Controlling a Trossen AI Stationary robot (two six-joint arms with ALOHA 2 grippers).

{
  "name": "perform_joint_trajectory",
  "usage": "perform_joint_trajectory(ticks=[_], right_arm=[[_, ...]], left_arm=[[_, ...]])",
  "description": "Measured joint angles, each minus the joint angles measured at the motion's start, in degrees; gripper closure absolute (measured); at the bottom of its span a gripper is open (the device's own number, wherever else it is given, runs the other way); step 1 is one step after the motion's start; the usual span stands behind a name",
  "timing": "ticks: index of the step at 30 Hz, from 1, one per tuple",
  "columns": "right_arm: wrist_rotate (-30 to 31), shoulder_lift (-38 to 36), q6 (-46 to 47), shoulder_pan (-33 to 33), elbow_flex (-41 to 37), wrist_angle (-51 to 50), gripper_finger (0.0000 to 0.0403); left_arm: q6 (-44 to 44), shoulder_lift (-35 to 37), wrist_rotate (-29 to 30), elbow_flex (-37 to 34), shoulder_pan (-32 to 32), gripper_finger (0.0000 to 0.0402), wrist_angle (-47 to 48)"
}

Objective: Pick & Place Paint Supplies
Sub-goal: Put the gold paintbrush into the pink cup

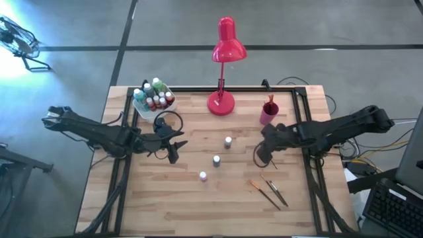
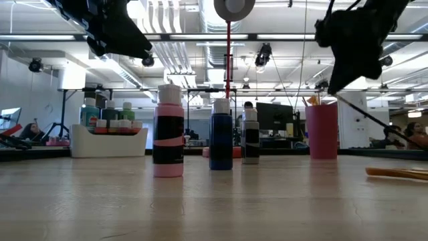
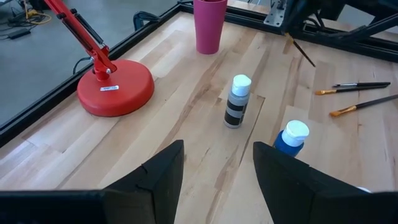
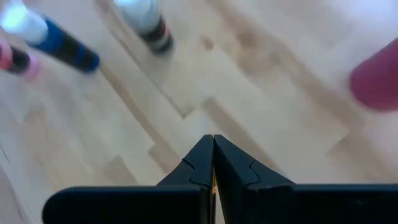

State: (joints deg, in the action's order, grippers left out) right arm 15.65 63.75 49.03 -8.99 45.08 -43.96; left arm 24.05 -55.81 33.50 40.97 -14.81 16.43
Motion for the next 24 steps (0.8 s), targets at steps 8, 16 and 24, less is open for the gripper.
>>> perform_joint_trajectory(ticks=[8,16,24], right_arm=[[9.72,-9.45,-2.98,0.0,0.06,0.14,0.0395],[24.05,-16.74,-9.47,0.02,0.11,4.88,0.0395],[41.25,-20.76,-19.88,0.28,0.13,13.04,0.0395]], left_arm=[[0.0,0.0,0.0,0.0,0.0,0.0204,-0.02],[0.0,0.0,0.0,0.0,0.0,0.0204,-0.04],[-0.01,0.0,0.0,0.0,0.0,0.0204,-0.07]])
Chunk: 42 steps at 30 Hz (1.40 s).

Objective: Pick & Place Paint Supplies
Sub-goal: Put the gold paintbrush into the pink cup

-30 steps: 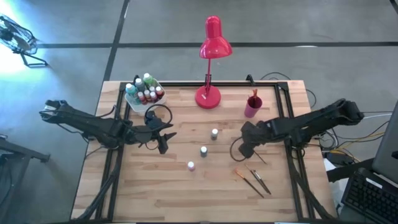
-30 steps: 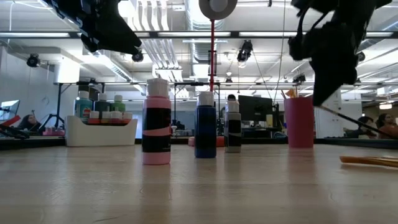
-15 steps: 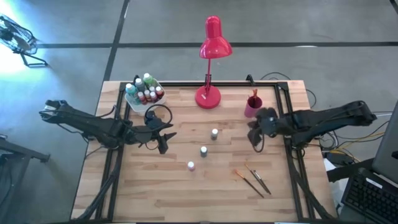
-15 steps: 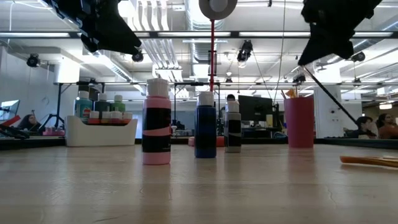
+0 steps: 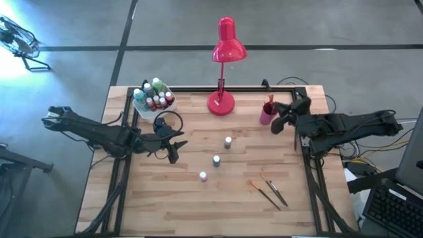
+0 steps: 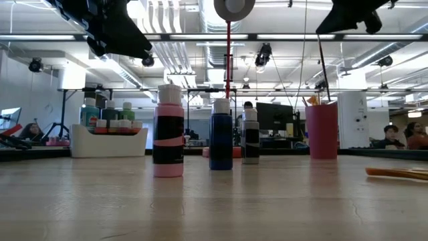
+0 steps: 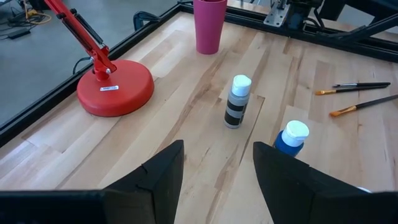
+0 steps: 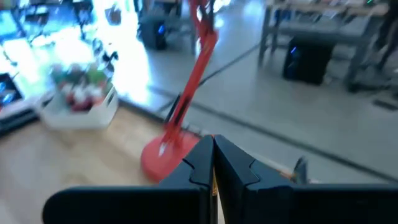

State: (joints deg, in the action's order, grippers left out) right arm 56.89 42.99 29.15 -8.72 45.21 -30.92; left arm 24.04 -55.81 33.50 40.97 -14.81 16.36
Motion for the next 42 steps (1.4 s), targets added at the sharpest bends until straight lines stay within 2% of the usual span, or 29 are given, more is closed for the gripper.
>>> perform_joint_trajectory(ticks=[5,15,34,42], right_arm=[[6.05,-1.81,-7.34,0.83,0.02,5.37,0.0395],[6.25,-2.56,-9.67,6.64,-0.28,6.54,0.0395],[-1.79,3.93,-11.37,14.93,-1.1,10.88,0.0395],[-3.52,4.1,-11.39,17.06,-5.48,15.96,0.0395]], left_arm=[[0.01,0.0,0.0,0.0,-0.01,0.0204,-0.02],[0.01,0.0,0.0,0.0,0.0,0.0204,-0.04],[-0.01,0.0,0.01,0.0,0.0,0.0204,-0.02],[-0.01,0.0,0.0,0.0,-0.02,0.0204,0.0]])
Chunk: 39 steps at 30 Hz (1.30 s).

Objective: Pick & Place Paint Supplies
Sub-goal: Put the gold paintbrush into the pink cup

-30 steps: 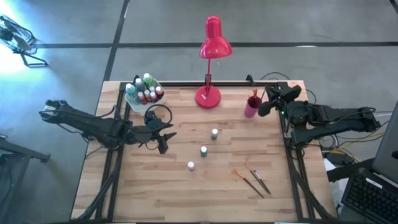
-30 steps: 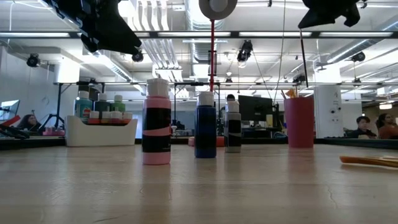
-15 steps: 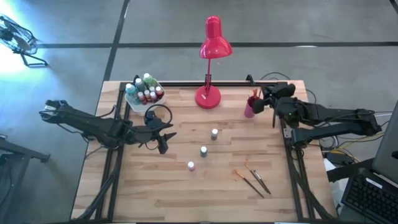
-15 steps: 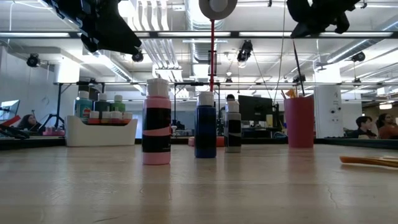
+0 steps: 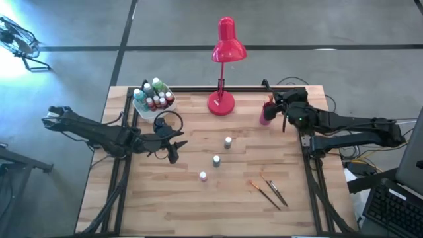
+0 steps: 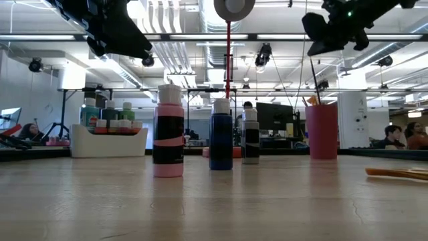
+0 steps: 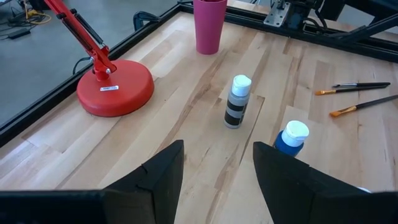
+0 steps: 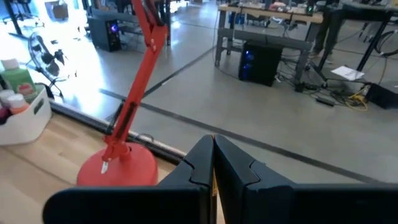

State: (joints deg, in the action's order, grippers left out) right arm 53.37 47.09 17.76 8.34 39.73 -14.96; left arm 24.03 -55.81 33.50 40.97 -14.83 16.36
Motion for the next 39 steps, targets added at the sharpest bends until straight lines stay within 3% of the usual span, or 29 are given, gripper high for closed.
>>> perform_joint_trajectory(ticks=[19,39], right_arm=[[-2.71,-0.59,2.8,6.19,-15.08,13.96,0.0395],[-2.9,-0.54,4.74,7.4,-17.17,13.48,0.039]], left_arm=[[0.0,0.0,0.0,0.0,0.02,0.0204,0.0],[0.01,0.0,0.0,0.0,0.02,0.0204,-0.01]])
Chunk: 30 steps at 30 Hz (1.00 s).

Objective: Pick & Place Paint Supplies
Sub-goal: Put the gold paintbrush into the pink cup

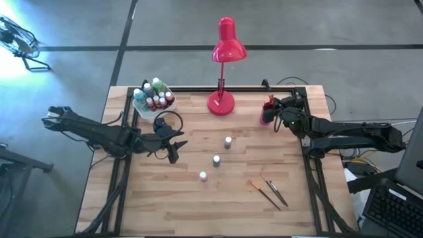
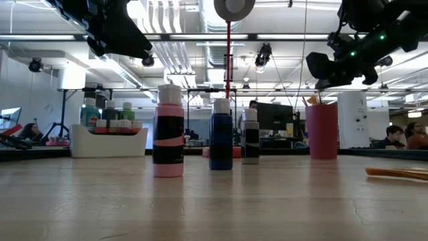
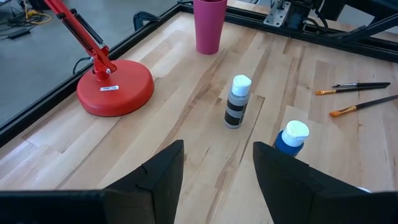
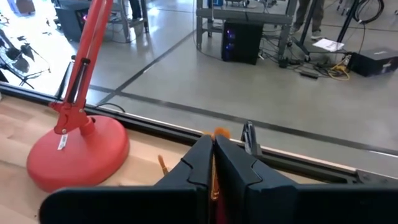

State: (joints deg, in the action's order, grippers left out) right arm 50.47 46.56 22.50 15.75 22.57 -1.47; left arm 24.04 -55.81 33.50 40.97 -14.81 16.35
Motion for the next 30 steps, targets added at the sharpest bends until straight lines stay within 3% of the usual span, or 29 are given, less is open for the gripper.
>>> perform_joint_trajectory(ticks=[20,30], right_arm=[[-1.0,0.05,-0.44,0.96,-0.42,-1.23,0.0251],[1.09,-0.19,-4.58,0.94,-0.42,1.71,0.0212]], left_arm=[[0.01,0.0,0.0,0.0,-0.02,0.0204,-0.01],[0.0,0.0,0.0,0.0,0.0,0.0204,-0.02]])
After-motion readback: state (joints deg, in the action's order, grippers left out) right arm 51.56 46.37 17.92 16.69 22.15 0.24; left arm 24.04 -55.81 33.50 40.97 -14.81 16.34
